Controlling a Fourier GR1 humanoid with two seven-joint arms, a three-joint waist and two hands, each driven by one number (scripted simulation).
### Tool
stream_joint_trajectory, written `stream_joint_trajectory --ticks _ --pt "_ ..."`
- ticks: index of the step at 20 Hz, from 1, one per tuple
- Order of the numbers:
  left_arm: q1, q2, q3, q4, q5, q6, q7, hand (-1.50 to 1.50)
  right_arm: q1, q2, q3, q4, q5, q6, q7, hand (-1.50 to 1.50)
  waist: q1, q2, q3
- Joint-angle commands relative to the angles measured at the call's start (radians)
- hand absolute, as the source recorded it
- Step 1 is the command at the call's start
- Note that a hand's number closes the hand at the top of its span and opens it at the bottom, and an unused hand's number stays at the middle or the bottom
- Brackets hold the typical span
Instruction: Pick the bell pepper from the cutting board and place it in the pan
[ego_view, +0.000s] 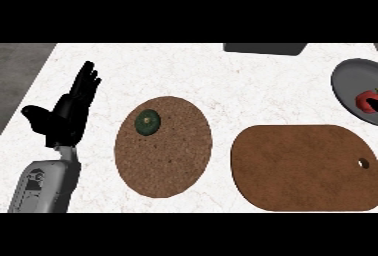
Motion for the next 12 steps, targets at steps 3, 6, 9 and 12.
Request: stream_joint_trajectory --ticks 3,6,9,12 --pt "-0.024 0.015 0.009 0.005 0.007 -0.012 0.015 0.00 0.013 -0.003 -0.068 0.049 -0.079 0.144 -0.090 -1.50 0.002 0.005 0.002" --pt "-0.007 0.016 0.016 0.020 0.004 -0.011 -0.018 0.00 0.026 -0.007 -0.084 0.031 -0.094 0.121 -0.158 -1.50 -0.004 0.001 -0.001" --pt "0.028 0.010 0.006 -0.006 0.002 -0.008 0.001 0.00 0.054 0.017 -0.157 -0.004 -0.167 0.060 -0.266 -1.50 -0.011 -0.011 -0.001" --pt "-0.001 -0.002 0.006 0.021 -0.006 0.007 -0.010 0.00 0.035 -0.003 -0.231 -0.033 -0.248 0.098 -0.342 -1.50 -0.035 -0.012 -0.001"
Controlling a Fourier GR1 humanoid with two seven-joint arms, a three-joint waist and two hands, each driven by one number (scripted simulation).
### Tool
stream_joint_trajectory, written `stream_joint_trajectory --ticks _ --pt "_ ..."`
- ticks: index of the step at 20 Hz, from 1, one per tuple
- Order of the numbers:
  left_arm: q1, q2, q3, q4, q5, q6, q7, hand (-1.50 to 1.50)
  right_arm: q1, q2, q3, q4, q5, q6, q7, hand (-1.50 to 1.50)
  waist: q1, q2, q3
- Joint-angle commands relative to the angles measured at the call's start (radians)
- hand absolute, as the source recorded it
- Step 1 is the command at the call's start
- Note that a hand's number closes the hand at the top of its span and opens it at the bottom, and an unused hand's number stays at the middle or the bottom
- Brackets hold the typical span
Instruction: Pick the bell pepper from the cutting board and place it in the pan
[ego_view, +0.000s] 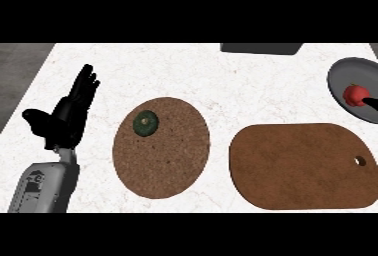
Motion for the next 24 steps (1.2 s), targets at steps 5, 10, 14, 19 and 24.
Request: stream_joint_trajectory --ticks 5,10,14,19,24 --pt "0.060 0.015 0.023 -0.036 0.002 0.013 0.026 0.00 0.101 0.012 -0.173 -0.007 -0.206 0.188 -0.241 -1.50 -0.043 -0.029 -0.006" --pt "-0.037 0.038 0.050 0.016 0.002 0.017 0.060 0.00 0.145 -0.012 -0.154 -0.021 -0.240 0.372 -0.302 -1.50 -0.066 -0.033 -0.011" --pt "0.012 0.030 0.055 -0.004 0.012 0.011 0.052 0.00 0.244 0.011 -0.134 -0.113 -0.297 0.452 -0.322 -1.50 -0.084 -0.044 -0.014" --pt "0.044 0.058 0.073 -0.023 0.014 -0.005 0.053 0.00 0.395 0.058 -0.110 -0.298 -0.345 0.509 -0.288 -1.50 -0.095 -0.048 -0.016" --pt "0.050 0.004 0.033 -0.017 -0.033 0.049 0.036 0.00 0.485 0.181 -0.057 -0.602 -0.389 0.528 -0.108 -1.50 -0.098 -0.050 -0.017"
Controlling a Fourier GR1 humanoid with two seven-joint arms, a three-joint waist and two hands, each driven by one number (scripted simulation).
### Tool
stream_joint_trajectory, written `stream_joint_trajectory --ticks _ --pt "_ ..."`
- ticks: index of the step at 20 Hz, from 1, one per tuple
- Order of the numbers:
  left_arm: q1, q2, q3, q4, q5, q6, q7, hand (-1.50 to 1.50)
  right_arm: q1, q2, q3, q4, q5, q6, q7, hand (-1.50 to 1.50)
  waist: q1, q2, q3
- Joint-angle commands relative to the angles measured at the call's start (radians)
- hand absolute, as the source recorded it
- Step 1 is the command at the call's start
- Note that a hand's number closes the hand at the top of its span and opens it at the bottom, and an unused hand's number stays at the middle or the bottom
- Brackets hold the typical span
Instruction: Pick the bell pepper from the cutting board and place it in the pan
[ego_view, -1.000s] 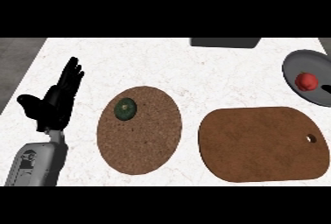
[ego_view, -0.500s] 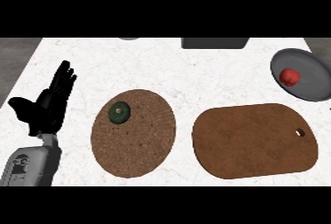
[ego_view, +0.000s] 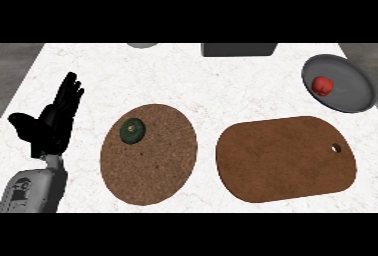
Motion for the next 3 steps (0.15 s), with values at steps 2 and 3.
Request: stream_joint_trajectory --ticks 2,3 --pt "0.000 -0.016 -0.012 -0.017 -0.015 0.018 0.010 0.00 0.171 0.101 0.040 -0.304 -0.030 -0.006 0.135 -1.50 0.000 0.001 0.000" --pt "-0.011 -0.008 -0.032 -0.089 -0.026 0.025 0.093 0.00 0.166 0.104 0.047 -0.368 -0.040 -0.020 0.179 -1.50 0.008 0.002 0.001"
